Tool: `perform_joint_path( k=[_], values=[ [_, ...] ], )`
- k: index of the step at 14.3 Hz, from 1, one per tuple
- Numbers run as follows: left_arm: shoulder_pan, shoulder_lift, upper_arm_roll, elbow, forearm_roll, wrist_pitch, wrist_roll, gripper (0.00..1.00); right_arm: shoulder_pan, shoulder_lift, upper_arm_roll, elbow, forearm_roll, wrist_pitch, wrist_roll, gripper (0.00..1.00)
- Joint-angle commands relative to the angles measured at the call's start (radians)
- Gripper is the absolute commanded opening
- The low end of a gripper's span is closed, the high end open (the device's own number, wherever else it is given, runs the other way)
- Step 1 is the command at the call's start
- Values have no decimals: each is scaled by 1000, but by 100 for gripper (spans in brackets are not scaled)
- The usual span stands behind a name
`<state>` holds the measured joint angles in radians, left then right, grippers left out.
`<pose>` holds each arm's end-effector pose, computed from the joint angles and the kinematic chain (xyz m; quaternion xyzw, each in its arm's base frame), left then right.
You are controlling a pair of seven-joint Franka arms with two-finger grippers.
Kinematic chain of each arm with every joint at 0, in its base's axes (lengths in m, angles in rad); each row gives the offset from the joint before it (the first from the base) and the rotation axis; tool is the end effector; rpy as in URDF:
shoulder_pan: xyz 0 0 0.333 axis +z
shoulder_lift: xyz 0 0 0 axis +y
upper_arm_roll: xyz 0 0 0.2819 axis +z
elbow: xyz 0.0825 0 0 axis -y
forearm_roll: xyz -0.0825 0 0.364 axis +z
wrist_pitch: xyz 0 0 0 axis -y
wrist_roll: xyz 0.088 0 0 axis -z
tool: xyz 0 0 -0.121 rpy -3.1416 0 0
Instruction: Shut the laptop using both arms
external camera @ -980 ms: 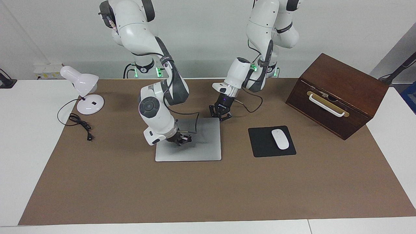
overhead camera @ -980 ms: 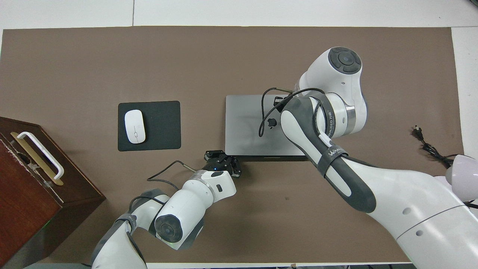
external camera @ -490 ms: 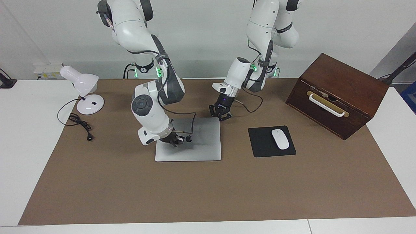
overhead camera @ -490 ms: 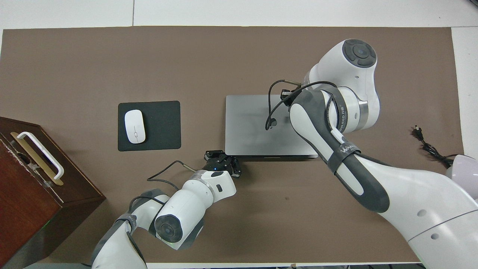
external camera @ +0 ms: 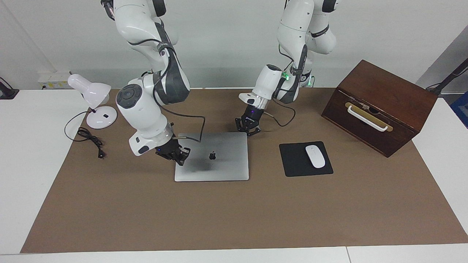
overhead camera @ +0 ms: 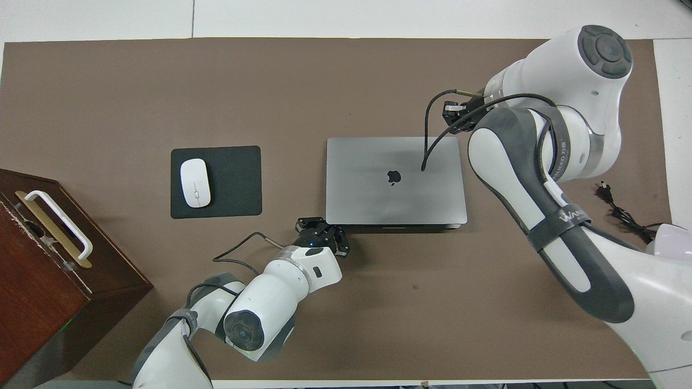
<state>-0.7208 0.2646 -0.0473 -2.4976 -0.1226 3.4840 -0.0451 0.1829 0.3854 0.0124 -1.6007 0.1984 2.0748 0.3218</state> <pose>0.3771 -0.3436 0.2429 0.8961 -0.2702 0.3209 0.1454 0.6331 0.1372 0.3803 -0.9891 0.1072 -0.0193 0.0993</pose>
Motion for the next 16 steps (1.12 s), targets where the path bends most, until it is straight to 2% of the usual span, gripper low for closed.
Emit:
perform_joint_path(
  k=[1, 4, 5, 7, 9, 12, 14, 16],
  values=[
    [21, -31, 17, -41, -9, -2, 8, 0, -10, -2, 8, 5, -62, -1, -49, 52],
    [33, -152, 17, -49, -9, -184, 8, 0, -11, -3, 8, 5, -88, 25, -70, 93],
    [53, -213, 17, -49, -9, -275, 13, 0, -14, -3, 6, 5, -112, 46, -107, 100],
    [76, -328, 20, -41, -9, -476, 19, 0, -45, -6, 9, 8, -167, 57, -173, 100],
    [90, -404, 21, -37, -9, -602, 25, 0, -56, -22, 6, 28, -194, 48, -220, 100],
    [151, -505, 23, 38, -9, -889, 54, 0, -82, -101, 8, 36, -200, -16, -242, 100],
    [228, -521, 23, 164, -9, -1125, 125, 0, -98, -161, 8, 24, -200, -70, -237, 100],
    [279, -519, 23, 244, -9, -1253, 130, 0, -128, -215, 9, -11, -200, -117, -247, 100]
  ],
)
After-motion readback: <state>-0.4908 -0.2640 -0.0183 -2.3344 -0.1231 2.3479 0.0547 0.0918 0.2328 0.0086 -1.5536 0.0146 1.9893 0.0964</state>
